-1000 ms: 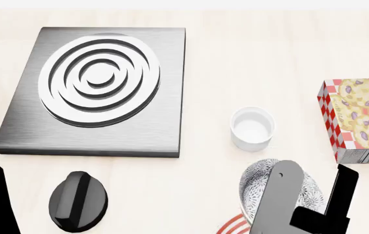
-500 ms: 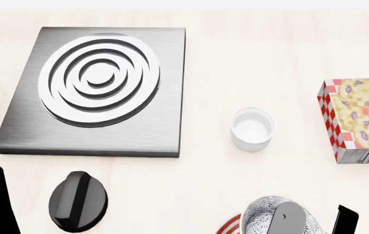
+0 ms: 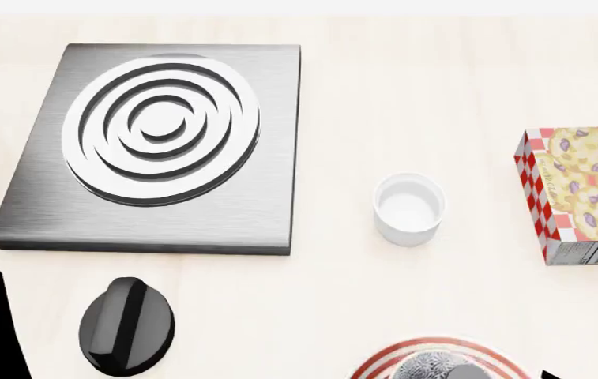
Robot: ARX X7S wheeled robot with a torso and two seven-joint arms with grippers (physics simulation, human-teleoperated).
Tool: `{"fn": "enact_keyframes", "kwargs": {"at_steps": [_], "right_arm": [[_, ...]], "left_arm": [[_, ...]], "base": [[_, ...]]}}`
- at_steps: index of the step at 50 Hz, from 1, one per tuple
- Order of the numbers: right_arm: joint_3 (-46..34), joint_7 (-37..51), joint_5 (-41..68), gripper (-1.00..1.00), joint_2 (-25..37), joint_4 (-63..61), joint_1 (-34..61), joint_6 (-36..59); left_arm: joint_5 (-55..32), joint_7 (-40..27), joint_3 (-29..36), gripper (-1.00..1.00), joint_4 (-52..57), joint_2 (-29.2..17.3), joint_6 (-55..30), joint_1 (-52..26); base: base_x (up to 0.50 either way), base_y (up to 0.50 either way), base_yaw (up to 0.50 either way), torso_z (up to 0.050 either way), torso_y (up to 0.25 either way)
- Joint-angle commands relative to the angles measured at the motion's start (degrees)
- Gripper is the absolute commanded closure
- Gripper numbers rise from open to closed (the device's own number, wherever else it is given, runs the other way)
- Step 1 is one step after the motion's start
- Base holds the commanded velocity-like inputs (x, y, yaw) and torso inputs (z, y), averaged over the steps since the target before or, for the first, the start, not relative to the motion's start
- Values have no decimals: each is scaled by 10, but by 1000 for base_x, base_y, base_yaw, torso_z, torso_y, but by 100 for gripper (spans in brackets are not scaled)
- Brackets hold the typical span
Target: Pick the akita bowl on the ramekin and place it on the plate.
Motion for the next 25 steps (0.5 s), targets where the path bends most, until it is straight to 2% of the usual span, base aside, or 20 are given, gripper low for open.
{"fn": "enact_keyframes", "kwargs": {"at_steps": [1, 25], "right_arm": [[-12, 15, -25, 100, 0, 17, -23, -36], [-29, 38, -39, 100, 4, 42, -60, -70]], "left_arm": [[-2, -3, 2, -100, -1, -2, 2, 0], [-9, -11, 2, -100, 2, -8, 4, -2]], "base": [[0, 0, 0, 0, 0], [0, 0, 0, 0, 0]]}}
